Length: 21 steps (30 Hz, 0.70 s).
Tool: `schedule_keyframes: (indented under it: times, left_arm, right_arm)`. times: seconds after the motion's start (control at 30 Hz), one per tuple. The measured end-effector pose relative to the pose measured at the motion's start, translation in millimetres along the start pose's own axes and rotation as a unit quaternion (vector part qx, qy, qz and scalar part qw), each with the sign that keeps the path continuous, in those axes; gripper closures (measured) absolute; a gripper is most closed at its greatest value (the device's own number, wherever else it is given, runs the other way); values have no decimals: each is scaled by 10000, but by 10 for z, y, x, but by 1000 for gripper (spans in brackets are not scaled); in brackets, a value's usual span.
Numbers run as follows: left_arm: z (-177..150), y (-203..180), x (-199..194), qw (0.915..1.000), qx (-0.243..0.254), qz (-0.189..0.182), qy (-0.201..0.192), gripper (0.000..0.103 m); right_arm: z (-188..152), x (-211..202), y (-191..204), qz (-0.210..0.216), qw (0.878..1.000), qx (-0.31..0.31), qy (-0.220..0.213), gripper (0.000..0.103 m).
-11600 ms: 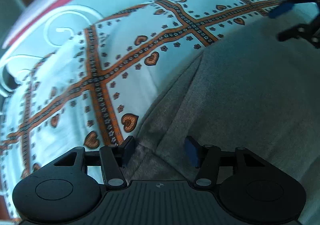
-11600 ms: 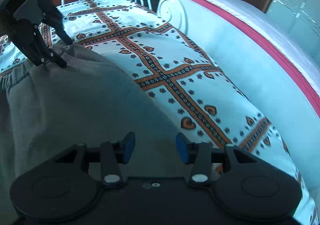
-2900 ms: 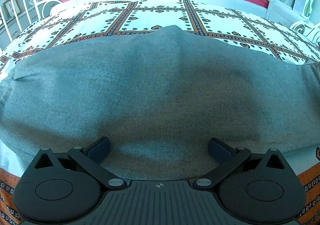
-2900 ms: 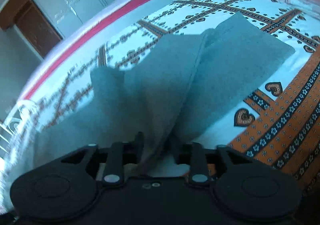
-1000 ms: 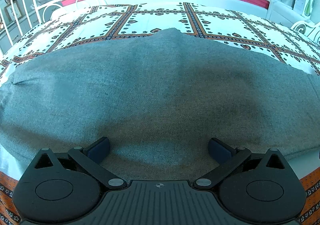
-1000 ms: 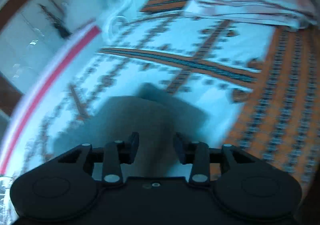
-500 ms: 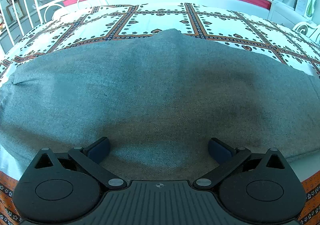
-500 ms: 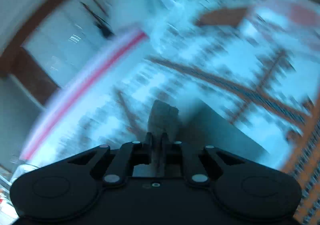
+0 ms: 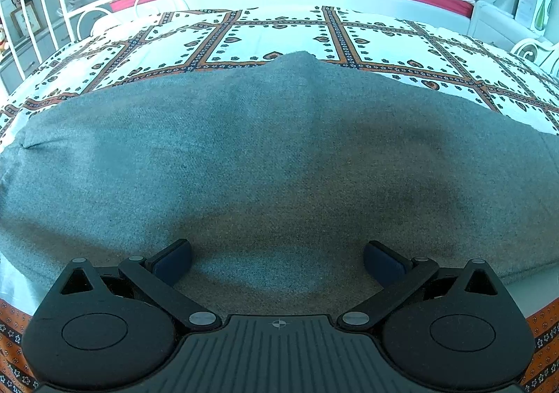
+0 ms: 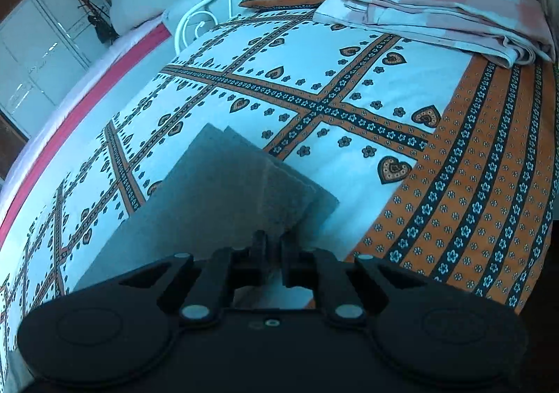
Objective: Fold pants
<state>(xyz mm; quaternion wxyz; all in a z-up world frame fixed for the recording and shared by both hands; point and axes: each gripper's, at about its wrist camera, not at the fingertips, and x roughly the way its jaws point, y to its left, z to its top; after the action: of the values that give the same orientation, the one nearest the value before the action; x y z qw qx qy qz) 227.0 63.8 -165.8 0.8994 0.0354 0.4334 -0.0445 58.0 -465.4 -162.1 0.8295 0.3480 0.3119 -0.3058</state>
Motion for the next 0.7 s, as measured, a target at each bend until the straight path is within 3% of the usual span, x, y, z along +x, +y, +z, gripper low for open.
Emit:
schedule_keyframes:
  times: [0.07, 0.13, 0.2, 0.27, 0.37, 0.4, 0.43, 0.5, 0.53, 0.6, 0.63, 0.7]
  left_arm:
    - [-6, -4, -6, 10000, 13, -2, -14, 0]
    - [-10, -1, -5, 10000, 11, -12, -19, 0]
    - [-11, -3, -5, 10000, 4, -8, -13, 0]
    - [-14, -7, -10, 10000, 9, -1, -20, 0]
    - [-14, -11, -10, 10000, 7, 3, -16, 0]
    - [-14, -13, -12, 10000, 5, 5, -16, 0]
    - [-13, -11, -10, 10000, 5, 3, -14, 0]
    - [-15, -8, -15, 10000, 4, -8, -23, 0]
    - [-17, -6, -17, 10000, 5, -14, -30, 0]
    - [-17, -1, -15, 10000, 4, -17, -34, 0]
    - [-14, -1, -13, 10000, 4, -13, -31, 0]
    - [-13, -4, -13, 10000, 2, -5, -30, 0]
  right_arm:
    - [68, -121, 83, 345, 9984, -111, -443, 103]
    - [72, -163, 152, 255, 9972, -330, -616, 103]
    - [-18, -16, 52, -203, 9996, -159, -98, 102]
    - [-55, 28, -124, -52, 9993, 369, 46, 101]
    - [19, -65, -32, -17, 9999, 103, -97, 79]
    - [36, -82, -32, -39, 9999, 64, -133, 63]
    - [55, -82, -63, -73, 9998, 120, -148, 54]
    - [99, -28, -170, -163, 9990, 411, -70, 62]
    - [108, 2, -260, -162, 9974, 704, -36, 78]
    - [123, 62, -333, -71, 9953, 966, 38, 85]
    - [118, 53, -313, -34, 9961, 877, 23, 91]
    - [111, -1, -230, -45, 9982, 578, -123, 92]
